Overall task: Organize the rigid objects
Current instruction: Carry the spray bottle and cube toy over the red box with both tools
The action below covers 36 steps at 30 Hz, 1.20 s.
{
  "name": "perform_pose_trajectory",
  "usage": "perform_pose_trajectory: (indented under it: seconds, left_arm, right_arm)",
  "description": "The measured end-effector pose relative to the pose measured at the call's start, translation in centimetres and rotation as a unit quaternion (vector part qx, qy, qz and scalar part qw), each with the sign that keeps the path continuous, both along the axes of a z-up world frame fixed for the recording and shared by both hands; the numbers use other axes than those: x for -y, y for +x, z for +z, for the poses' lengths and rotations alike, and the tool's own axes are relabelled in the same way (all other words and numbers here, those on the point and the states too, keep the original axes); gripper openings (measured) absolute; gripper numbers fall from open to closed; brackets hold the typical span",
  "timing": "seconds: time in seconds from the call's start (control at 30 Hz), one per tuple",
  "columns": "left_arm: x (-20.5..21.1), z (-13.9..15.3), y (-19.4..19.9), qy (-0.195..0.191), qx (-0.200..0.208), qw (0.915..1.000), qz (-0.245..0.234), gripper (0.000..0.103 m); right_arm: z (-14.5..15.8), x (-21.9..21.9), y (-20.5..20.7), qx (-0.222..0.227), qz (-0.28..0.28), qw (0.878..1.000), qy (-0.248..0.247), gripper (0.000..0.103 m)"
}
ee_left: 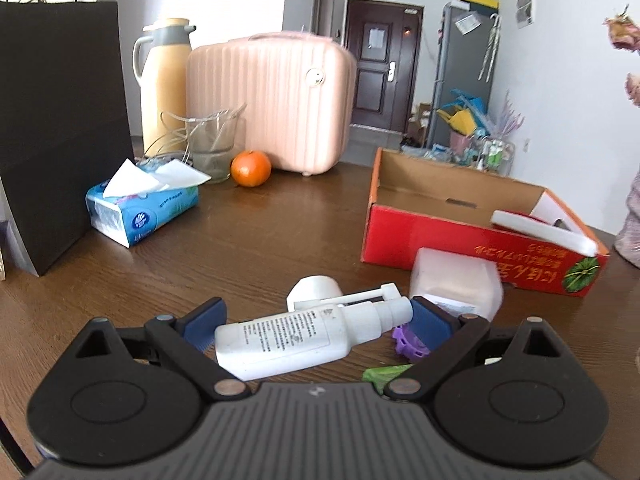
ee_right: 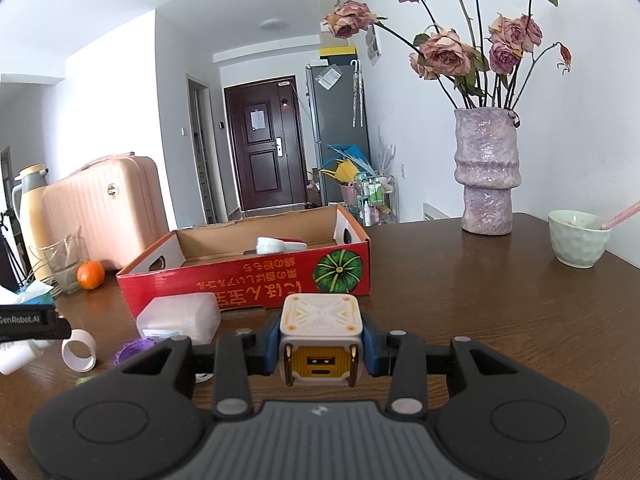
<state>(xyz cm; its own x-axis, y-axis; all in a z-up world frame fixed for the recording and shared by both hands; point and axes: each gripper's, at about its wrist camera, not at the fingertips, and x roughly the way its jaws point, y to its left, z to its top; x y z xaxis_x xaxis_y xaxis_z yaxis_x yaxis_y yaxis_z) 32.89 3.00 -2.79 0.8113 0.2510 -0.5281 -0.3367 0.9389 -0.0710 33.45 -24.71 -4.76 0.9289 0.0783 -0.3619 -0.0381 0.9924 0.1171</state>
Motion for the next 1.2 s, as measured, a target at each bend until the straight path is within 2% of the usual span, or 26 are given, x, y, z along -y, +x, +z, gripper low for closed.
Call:
perform_pose_trajectory:
  seconds: [0.7, 1.2]
  left_arm:
    - [2.1, 2.3, -1.2, 0.014, 0.036, 0.9974, -0.062, 0.098]
    - [3.0, 4.6, 1.7, 0.005, 0.044, 0.9949, -0.091, 0.098]
  right_arm:
    - [1.3, -2.8, -0.6, 0.019, 0.023, 1.000, -0.003, 0.038]
    - [4.1, -4.1, 1.9, 0.047, 0.036, 0.998, -0.029, 0.038]
